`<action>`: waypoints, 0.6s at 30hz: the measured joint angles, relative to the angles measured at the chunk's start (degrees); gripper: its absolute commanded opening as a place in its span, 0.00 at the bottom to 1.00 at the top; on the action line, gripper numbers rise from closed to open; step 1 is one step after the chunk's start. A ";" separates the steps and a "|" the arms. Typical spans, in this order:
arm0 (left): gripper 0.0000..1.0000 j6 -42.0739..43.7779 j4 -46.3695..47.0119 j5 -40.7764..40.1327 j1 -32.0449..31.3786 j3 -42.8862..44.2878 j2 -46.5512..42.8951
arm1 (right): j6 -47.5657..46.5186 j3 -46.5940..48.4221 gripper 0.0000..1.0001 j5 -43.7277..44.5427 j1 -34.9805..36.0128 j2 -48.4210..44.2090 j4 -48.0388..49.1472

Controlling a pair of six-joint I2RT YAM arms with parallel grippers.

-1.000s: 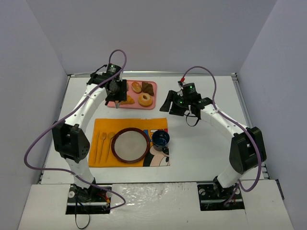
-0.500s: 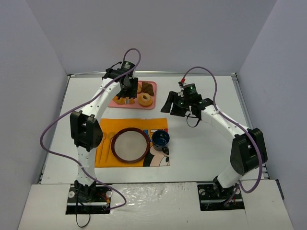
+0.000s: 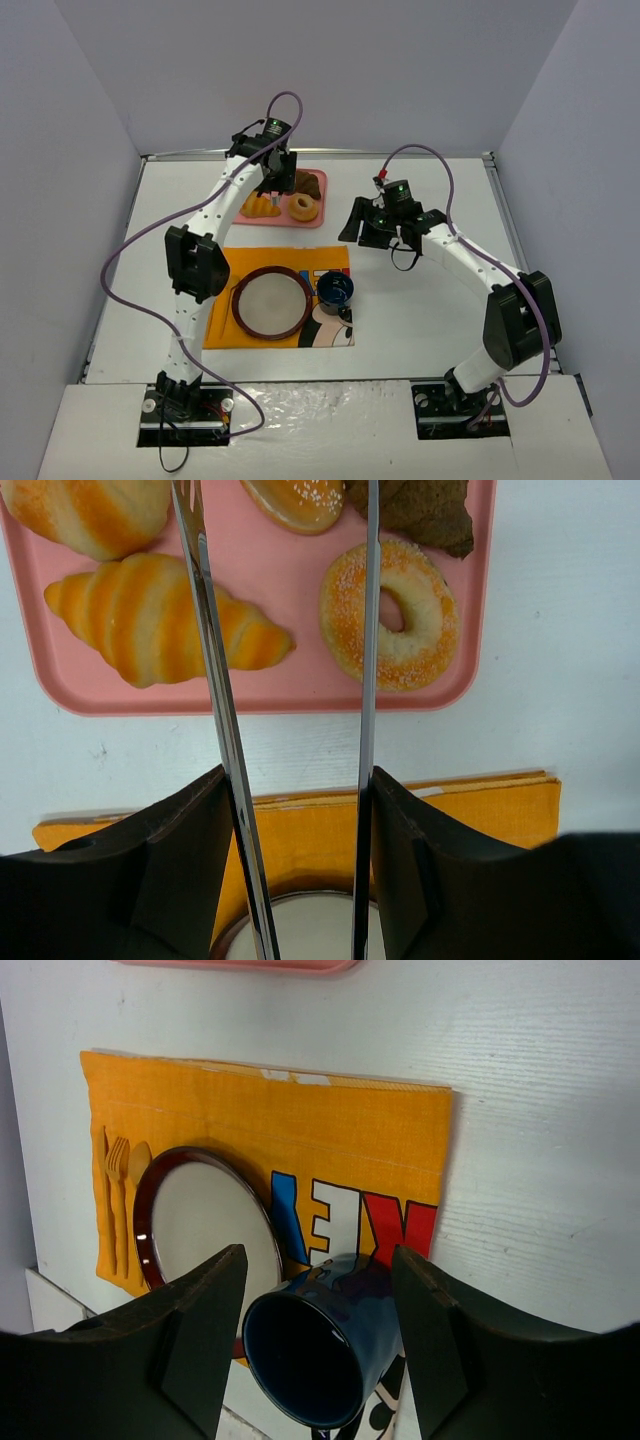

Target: Place the bread

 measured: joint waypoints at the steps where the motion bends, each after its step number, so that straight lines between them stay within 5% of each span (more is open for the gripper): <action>1: 0.48 0.02 -0.16 -0.13 0.00 1.16 0.93 | -0.10 -0.25 0.56 0.03 0.00 -0.14 -0.02; 18: 0.48 -0.04 -1.14 -2.23 0.02 5.27 8.48 | -1.45 -3.25 0.56 0.00 0.00 -1.30 -0.13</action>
